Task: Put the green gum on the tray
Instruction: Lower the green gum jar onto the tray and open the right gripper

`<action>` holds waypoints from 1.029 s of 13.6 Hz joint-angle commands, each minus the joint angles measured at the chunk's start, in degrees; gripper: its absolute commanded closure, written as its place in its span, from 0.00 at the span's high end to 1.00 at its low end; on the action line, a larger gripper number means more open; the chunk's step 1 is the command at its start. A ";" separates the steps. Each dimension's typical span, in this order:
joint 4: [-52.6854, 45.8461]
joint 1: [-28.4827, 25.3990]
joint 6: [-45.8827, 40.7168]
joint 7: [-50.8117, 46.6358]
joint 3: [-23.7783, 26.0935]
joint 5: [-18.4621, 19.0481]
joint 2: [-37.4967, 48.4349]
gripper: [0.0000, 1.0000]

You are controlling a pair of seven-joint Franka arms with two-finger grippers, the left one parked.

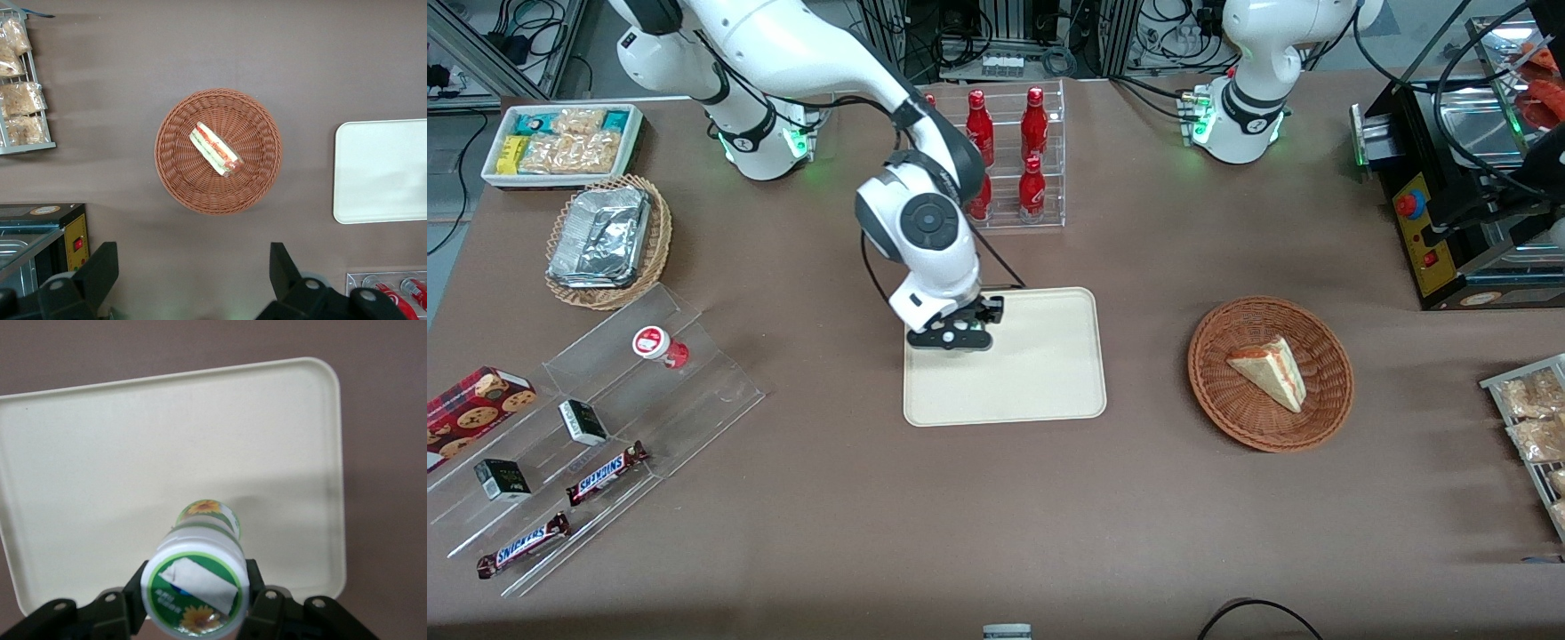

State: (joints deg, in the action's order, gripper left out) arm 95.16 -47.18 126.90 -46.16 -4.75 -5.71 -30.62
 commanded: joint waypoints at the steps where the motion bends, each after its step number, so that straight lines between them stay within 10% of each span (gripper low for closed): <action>1: -4.54 -2.03 2.29 -2.96 -0.70 -1.15 -5.31 0.00; 9: -5.86 -3.00 6.17 -4.37 -0.96 -0.62 -9.98 0.05; 10: -5.86 -3.00 6.17 -4.37 -0.96 -0.62 -10.07 0.67; 11: -5.86 -3.00 6.26 -4.37 -0.96 -0.27 -10.16 1.00; 14: -5.77 -3.09 6.26 -4.37 -0.96 3.16 -10.16 1.00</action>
State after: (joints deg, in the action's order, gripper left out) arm 91.20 -49.52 132.97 -49.97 -4.98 -4.13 -39.49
